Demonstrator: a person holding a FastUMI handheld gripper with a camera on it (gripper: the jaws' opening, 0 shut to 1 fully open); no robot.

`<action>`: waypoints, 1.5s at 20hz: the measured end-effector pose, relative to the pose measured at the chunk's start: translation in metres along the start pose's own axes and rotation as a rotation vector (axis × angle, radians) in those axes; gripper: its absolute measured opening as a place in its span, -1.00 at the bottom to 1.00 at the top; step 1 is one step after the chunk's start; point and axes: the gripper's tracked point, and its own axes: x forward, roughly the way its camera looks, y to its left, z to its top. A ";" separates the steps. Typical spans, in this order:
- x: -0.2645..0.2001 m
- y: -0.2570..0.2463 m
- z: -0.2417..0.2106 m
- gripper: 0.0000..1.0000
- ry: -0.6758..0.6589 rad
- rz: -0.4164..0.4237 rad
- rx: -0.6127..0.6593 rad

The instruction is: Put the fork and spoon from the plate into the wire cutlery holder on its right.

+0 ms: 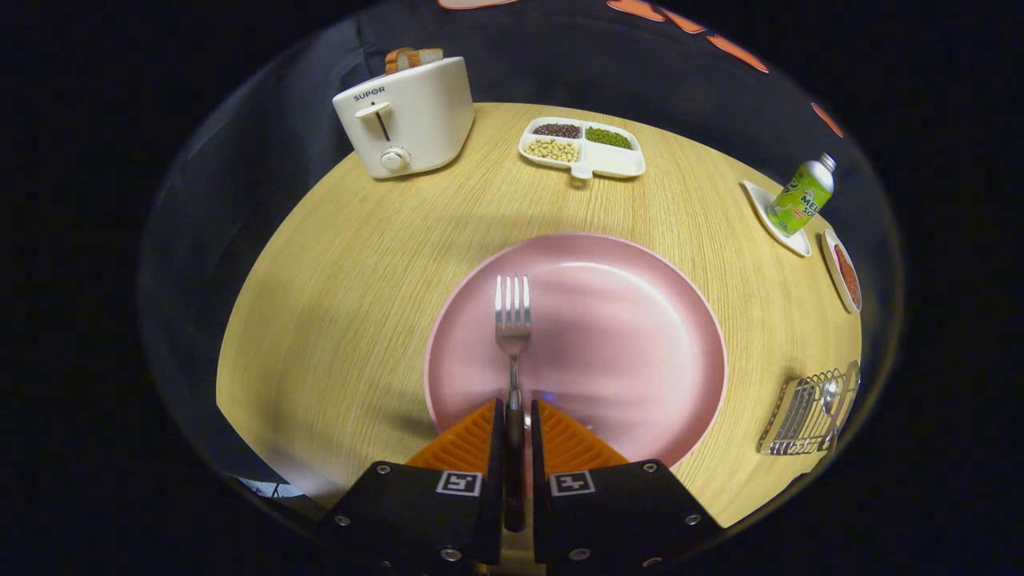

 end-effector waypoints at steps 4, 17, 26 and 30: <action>-0.002 -0.003 0.001 -0.87 0.009 -0.017 0.017; -0.103 -0.094 -0.002 -0.91 -0.040 -0.145 0.250; -0.163 -0.210 -0.045 -0.90 0.032 -0.239 0.336; -0.173 -0.238 -0.054 -0.90 0.086 -0.231 0.351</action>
